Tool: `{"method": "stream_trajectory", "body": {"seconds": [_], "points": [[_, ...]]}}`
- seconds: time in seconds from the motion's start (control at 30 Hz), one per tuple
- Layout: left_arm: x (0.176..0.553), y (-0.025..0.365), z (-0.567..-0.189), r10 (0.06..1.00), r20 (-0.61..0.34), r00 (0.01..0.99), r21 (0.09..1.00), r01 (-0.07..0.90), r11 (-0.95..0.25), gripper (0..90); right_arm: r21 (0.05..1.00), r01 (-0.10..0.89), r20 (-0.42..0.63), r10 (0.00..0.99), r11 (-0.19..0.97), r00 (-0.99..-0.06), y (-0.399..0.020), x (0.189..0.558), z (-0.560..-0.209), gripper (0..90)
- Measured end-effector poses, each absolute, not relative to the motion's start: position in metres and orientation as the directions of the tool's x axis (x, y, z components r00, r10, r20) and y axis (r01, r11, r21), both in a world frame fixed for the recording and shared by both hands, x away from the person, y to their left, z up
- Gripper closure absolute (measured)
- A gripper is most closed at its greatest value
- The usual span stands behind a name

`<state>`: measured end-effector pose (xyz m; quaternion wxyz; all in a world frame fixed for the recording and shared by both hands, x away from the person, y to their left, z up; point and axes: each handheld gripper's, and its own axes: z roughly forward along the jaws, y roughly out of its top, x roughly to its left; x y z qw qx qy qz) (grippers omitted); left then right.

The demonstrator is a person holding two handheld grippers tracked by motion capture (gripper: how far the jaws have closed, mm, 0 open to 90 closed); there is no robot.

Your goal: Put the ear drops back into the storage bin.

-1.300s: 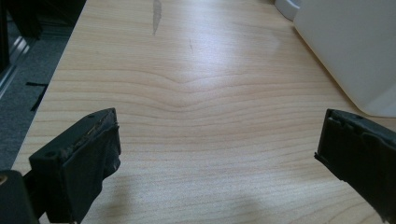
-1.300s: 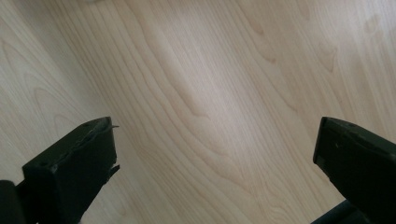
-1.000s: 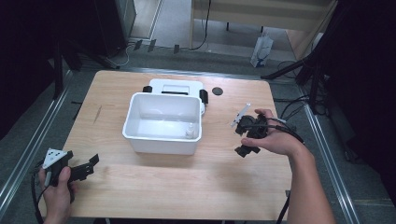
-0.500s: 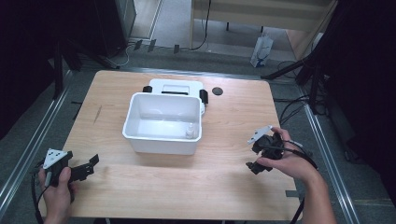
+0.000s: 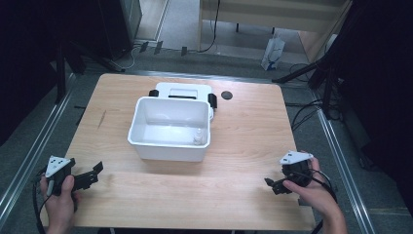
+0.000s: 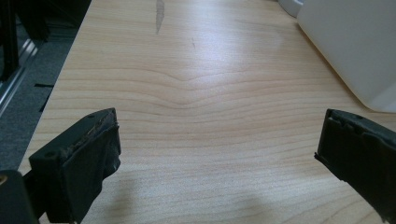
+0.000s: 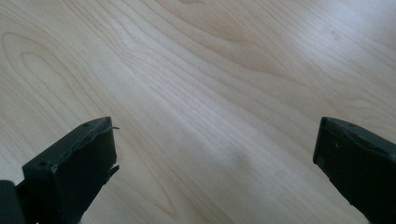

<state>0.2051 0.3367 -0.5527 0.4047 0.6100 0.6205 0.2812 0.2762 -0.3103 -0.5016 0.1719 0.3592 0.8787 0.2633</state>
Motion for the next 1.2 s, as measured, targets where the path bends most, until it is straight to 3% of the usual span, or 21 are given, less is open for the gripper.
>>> {"method": "stream_trajectory", "body": {"seconds": [0.13, 0.43, 0.8, 1.0, 1.2], "points": [[0.205, 0.337, -0.552, 0.985, -0.161, 0.058, 0.841, 0.53, 0.107, 0.3, 0.646, 0.538, -0.119, 0.768, 0.541, -0.63, -0.322, 0.266, -0.512, 0.0], [0.204, 0.337, -0.553, 0.986, -0.162, 0.041, 0.844, 0.523, 0.117, 0.3, 0.814, 0.508, 0.011, 0.867, 0.282, -0.498, -0.342, 0.245, -0.529, 0.0], [0.205, 0.339, -0.552, 0.986, -0.167, 0.027, 0.842, 0.524, 0.128, 0.3, 0.838, 0.493, 0.015, 0.893, 0.234, -0.449, -0.337, 0.23, -0.547, 0.0], [0.205, 0.338, -0.553, 0.985, -0.167, 0.03, 0.839, 0.529, 0.126, 0.3, 0.836, 0.524, 0.076, 0.909, 0.166, -0.41, -0.343, 0.234, -0.547, 0.0], [0.206, 0.339, -0.553, 0.984, -0.171, 0.039, 0.836, 0.534, 0.124, 0.3, 0.814, 0.552, 0.073, 0.913, 0.178, -0.402, -0.341, 0.237, -0.548, 0.0]]}}
